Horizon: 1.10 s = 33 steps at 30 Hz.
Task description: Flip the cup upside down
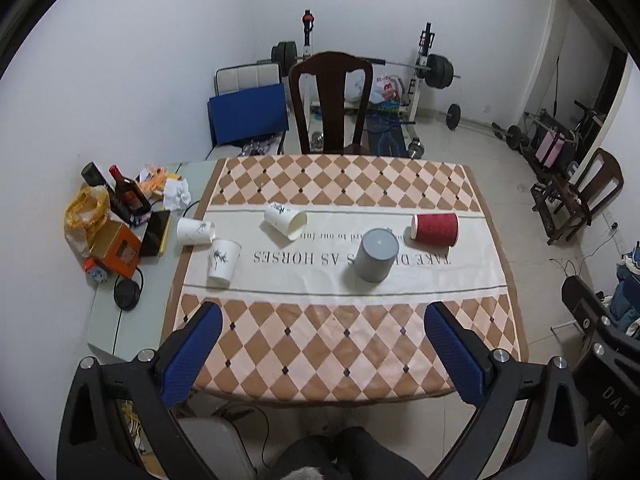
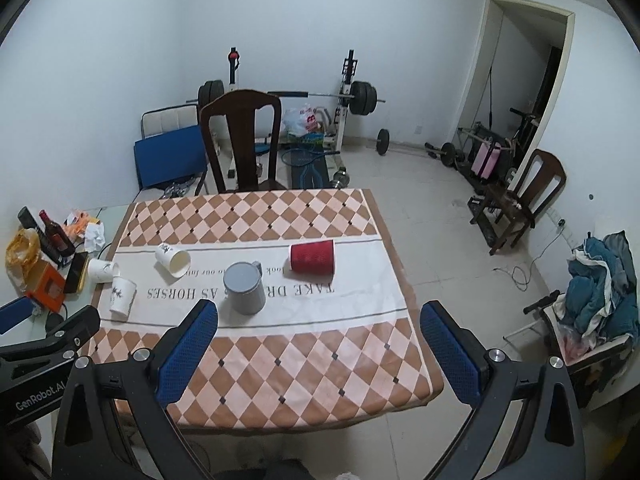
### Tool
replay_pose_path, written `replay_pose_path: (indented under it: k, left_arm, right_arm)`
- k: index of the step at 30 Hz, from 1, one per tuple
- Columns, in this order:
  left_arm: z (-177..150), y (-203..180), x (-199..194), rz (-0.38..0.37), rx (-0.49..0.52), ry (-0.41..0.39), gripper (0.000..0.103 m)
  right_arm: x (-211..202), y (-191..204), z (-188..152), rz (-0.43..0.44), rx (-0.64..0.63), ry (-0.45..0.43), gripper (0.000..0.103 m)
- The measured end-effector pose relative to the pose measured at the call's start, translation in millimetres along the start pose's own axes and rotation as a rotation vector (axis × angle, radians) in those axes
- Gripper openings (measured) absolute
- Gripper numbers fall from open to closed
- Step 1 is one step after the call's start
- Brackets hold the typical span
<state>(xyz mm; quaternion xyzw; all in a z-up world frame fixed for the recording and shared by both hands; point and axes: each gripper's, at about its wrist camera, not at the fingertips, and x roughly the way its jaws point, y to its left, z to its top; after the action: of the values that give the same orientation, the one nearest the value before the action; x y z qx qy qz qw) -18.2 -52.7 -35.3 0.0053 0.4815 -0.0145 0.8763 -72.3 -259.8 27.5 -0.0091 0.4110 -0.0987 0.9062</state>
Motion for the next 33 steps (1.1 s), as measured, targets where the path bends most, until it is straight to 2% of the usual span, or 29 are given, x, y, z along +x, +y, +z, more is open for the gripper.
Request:
replay_pose_path:
  k: [8, 33]
  left_arm:
    - [-1.2, -5.9, -3.9, 0.013, 0.002, 0.031, 0.103]
    - [2.4, -2.7, -12.5, 0.033, -0.003, 0.022, 0.103]
  right_arm:
    - [5.0, 0.3, 5.8, 0.017, -0.042, 0.053, 0.102]
    - [17.1, 1.9, 16.1, 0.046, -0.061, 0.075, 0.103]
